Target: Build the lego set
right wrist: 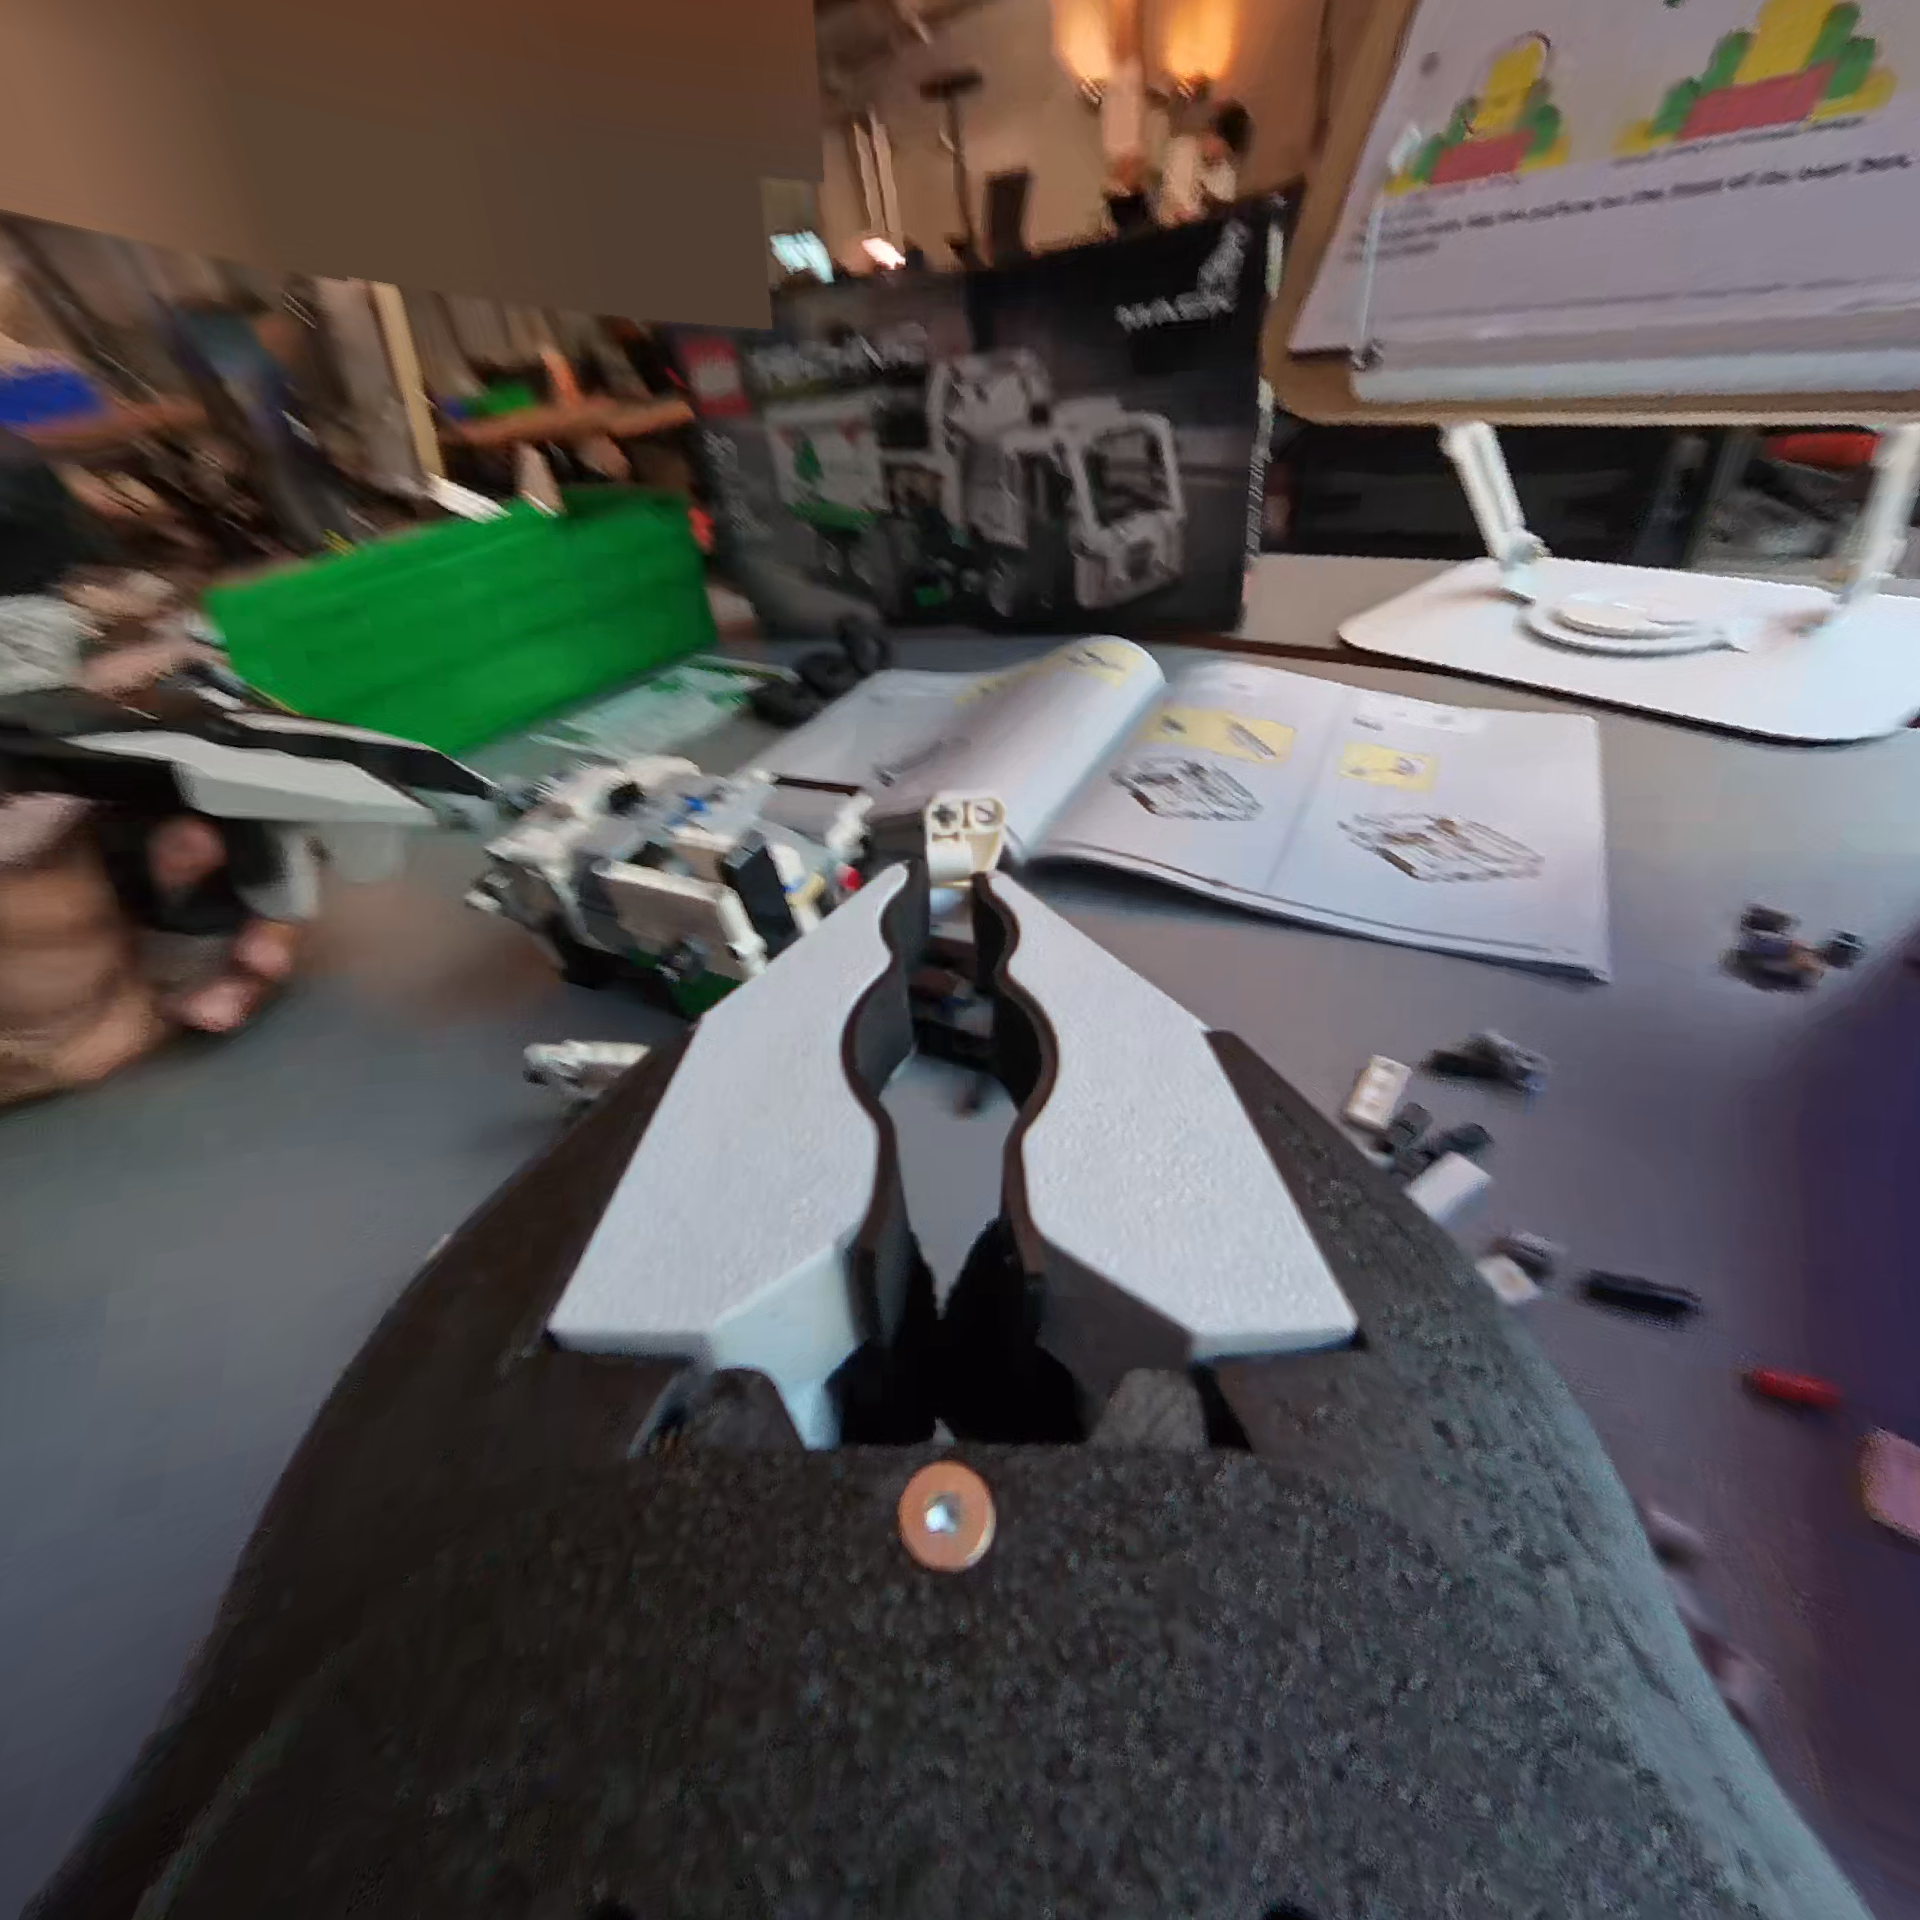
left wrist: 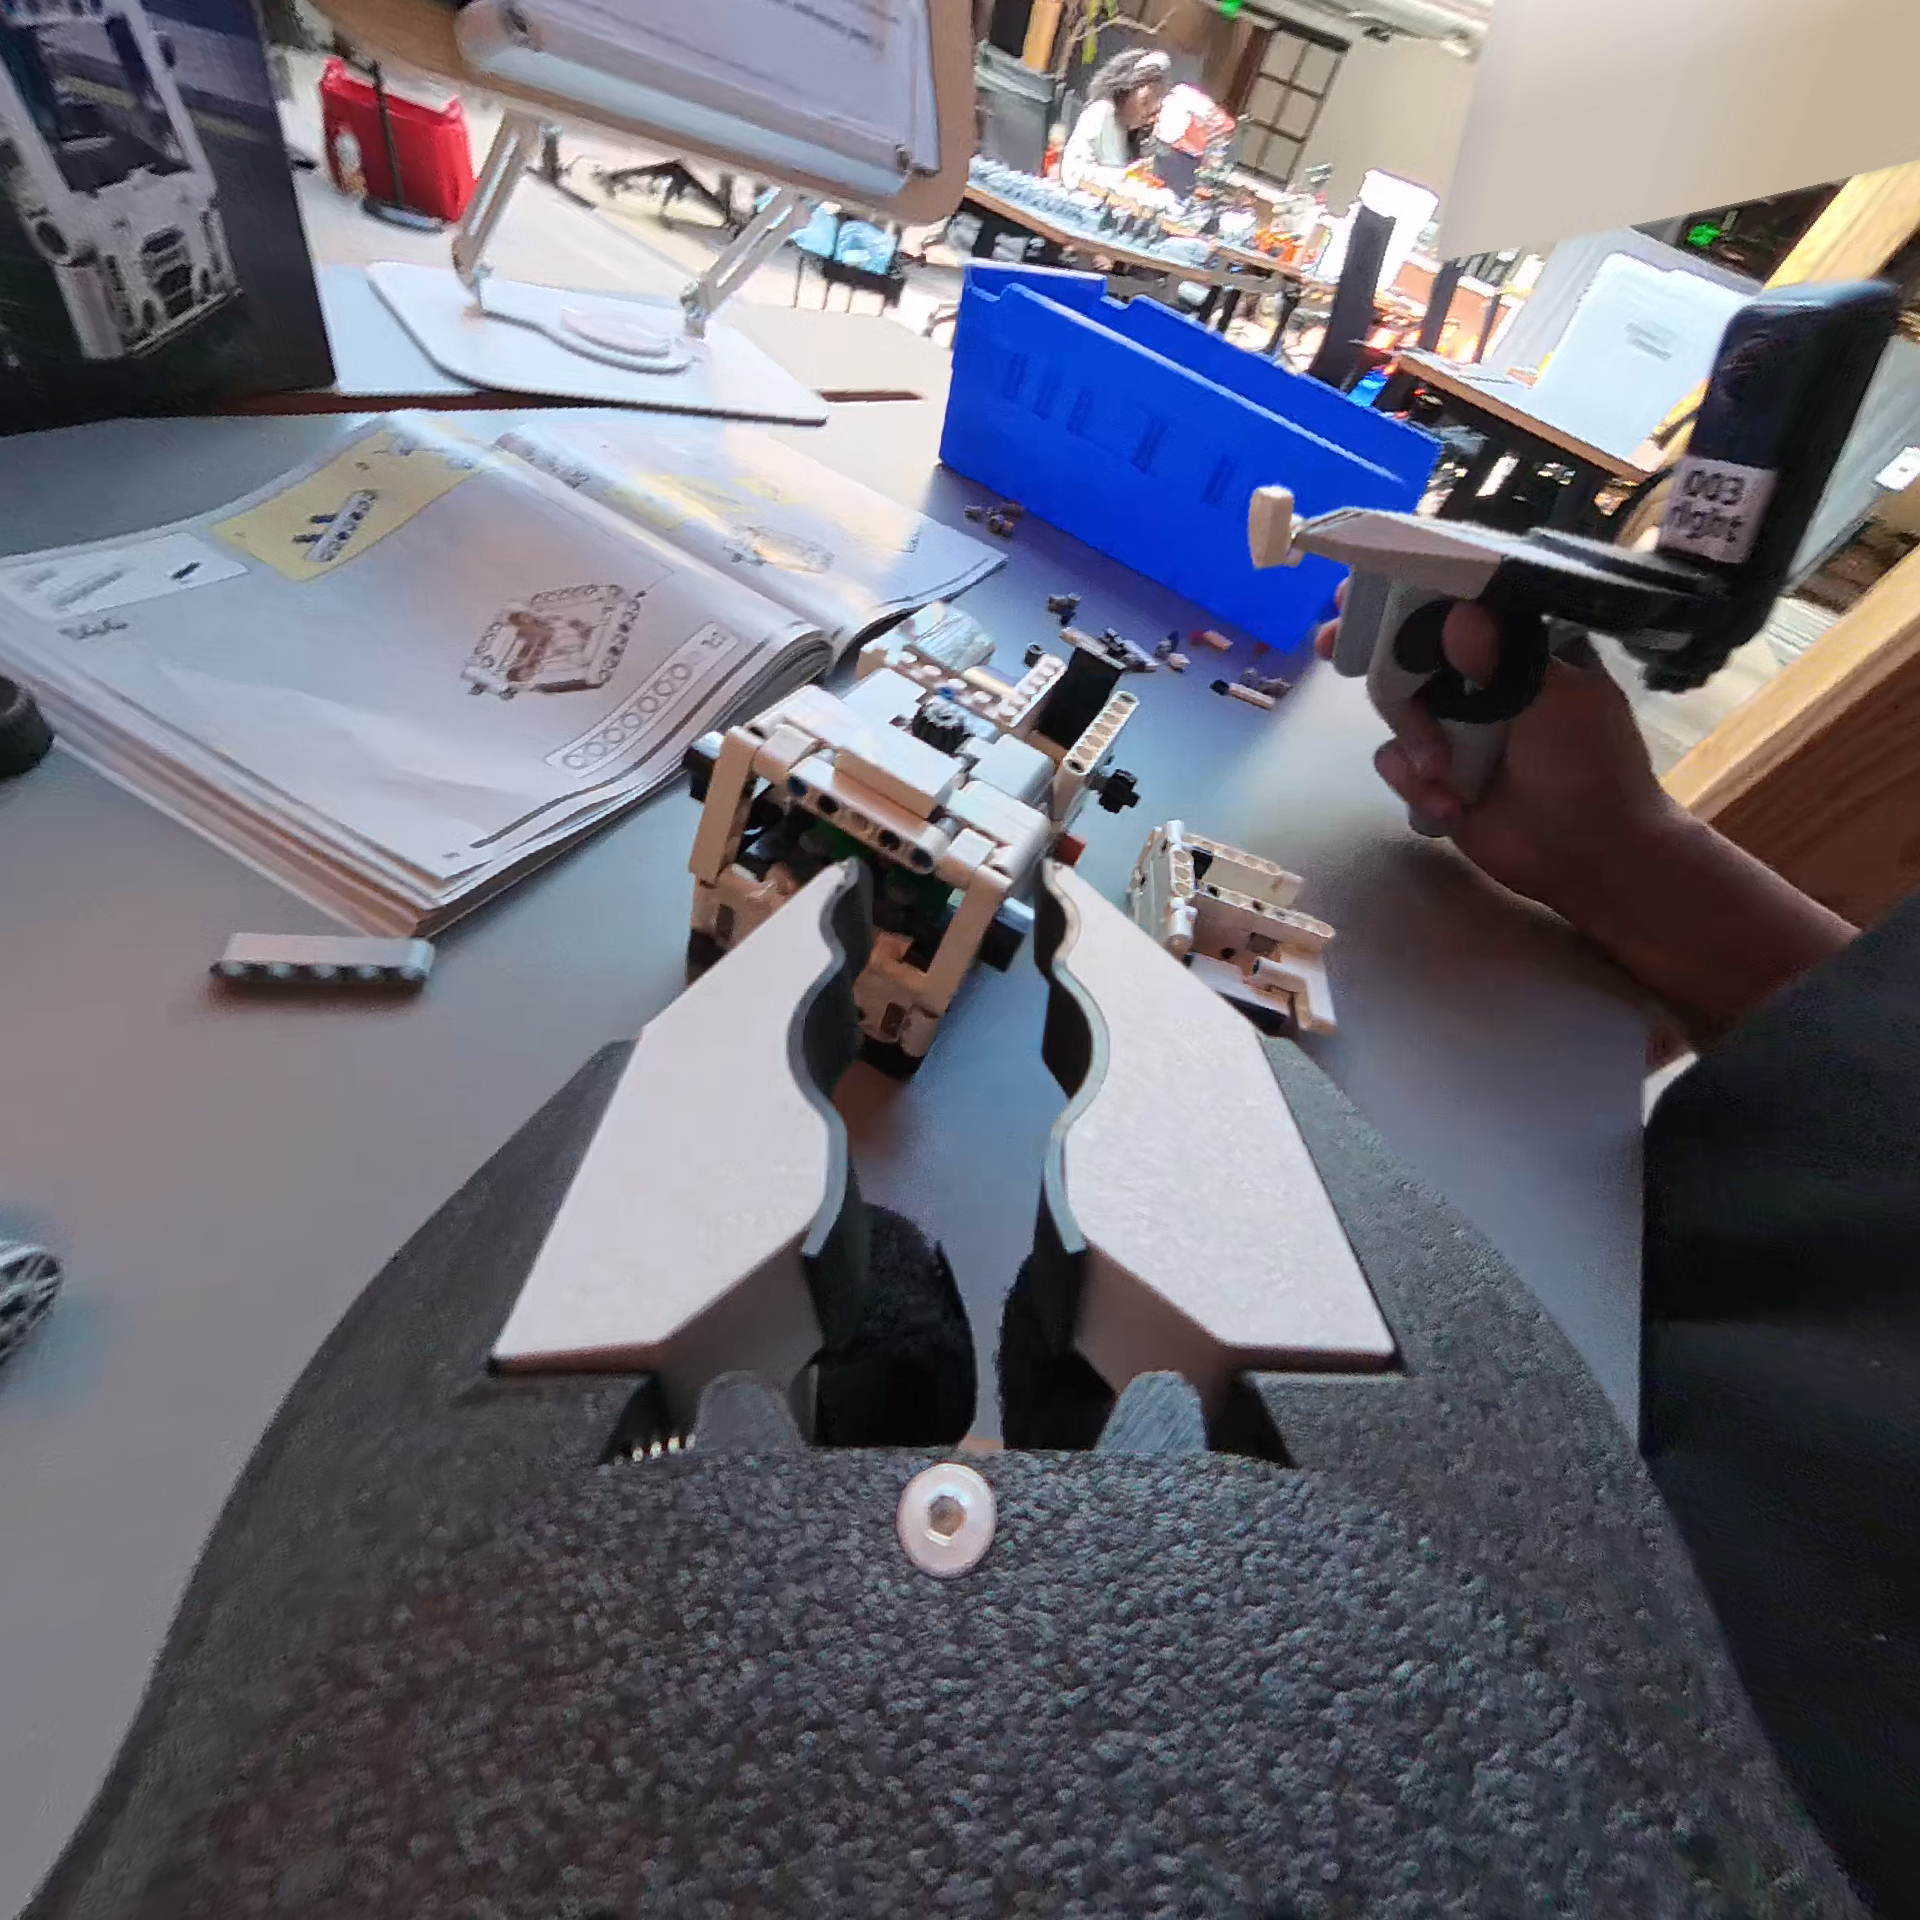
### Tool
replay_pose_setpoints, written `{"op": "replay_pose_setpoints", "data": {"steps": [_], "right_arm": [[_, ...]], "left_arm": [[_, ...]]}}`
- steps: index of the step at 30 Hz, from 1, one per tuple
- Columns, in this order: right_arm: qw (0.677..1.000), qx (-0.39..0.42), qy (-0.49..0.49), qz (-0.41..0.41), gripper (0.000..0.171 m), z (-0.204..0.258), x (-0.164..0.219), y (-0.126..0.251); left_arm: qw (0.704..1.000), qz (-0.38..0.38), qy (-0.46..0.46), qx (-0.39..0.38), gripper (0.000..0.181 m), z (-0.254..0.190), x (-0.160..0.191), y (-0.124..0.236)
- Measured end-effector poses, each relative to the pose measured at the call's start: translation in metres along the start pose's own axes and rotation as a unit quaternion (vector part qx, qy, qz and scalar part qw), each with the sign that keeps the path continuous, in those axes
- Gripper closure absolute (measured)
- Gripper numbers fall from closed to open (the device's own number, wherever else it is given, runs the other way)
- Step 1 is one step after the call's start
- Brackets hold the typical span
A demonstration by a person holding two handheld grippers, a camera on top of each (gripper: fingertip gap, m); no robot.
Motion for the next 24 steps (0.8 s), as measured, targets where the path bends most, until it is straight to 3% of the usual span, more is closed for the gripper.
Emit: {"op": "replay_pose_setpoints", "data": {"steps": [2,5,7,9,11,13,17,24], "right_arm": [[0.990,-0.093,-0.059,-0.086,0.165,0.014,-0.017,0.008],[0.928,-0.302,-0.181,-0.126,0.165,0.043,-0.029,0.013],[0.869,-0.422,-0.231,-0.113,0.165,0.067,-0.035,0.017],[0.809,-0.513,-0.273,-0.092,0.164,0.090,-0.044,0.022],[0.777,-0.554,-0.293,-0.061,0.164,0.108,-0.044,0.021],[0.750,-0.583,-0.308,-0.055,0.164,0.123,-0.045,0.022],[0.698,-0.620,-0.350,-0.078,0.164,0.139,-0.047,0.027],[0.677,-0.638,-0.358,-0.075,0.164,0.157,-0.047,0.027]], "left_arm": [[0.998,-0.018,-0.046,0.041,0.152,-0.012,-0.005,0.001],[0.979,-0.006,-0.156,0.129,0.152,-0.047,-0.014,-0.003],[0.957,0.055,-0.189,0.214,0.152,-0.083,-0.018,-0.008],[0.924,0.161,-0.162,0.305,0.152,-0.115,-0.014,-0.011],[0.885,0.248,-0.123,0.375,0.147,-0.140,-0.011,-0.010],[0.858,0.284,-0.129,0.407,0.147,-0.153,-0.006,-0.010],[0.863,0.271,-0.204,0.374,0.147,-0.158,0.000,-0.018],[0.858,0.268,-0.207,0.387,0.156,-0.174,0.007,-0.003]]}}
Point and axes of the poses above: each gripper's, where its closed fingertips meet, y back along the fingers, x out of its underside, z = x × y across the jaws, the point moved 5 cm from there along y, back along the fingers, and after that the axes turned 15 degrees about y, right-handed, at the moved point
